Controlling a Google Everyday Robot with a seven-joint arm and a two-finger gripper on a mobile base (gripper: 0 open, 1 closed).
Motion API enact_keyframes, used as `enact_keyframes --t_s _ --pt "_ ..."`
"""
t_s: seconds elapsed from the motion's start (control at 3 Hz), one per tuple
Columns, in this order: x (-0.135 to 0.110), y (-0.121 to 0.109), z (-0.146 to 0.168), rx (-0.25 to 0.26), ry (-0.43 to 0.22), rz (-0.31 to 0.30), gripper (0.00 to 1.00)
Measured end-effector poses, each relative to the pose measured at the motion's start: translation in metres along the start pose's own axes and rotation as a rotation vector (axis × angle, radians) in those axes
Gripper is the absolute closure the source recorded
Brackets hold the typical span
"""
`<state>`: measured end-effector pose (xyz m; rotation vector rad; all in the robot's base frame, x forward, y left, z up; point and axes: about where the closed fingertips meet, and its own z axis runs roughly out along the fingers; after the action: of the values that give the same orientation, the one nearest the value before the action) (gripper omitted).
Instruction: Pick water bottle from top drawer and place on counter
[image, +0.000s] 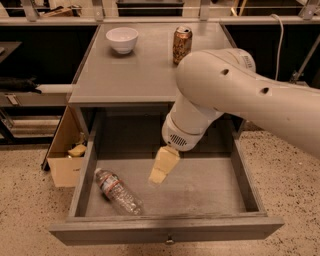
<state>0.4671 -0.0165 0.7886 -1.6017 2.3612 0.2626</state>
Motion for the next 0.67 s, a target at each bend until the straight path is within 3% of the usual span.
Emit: enact_keyframes --t_s 0.33,0.67 --pt "-0.0131 0.0156 0.0178 -0.011 0.050 0.023 0.00" --pt "-0.0131 0.0156 0.0178 -0.011 0.050 0.023 0.00"
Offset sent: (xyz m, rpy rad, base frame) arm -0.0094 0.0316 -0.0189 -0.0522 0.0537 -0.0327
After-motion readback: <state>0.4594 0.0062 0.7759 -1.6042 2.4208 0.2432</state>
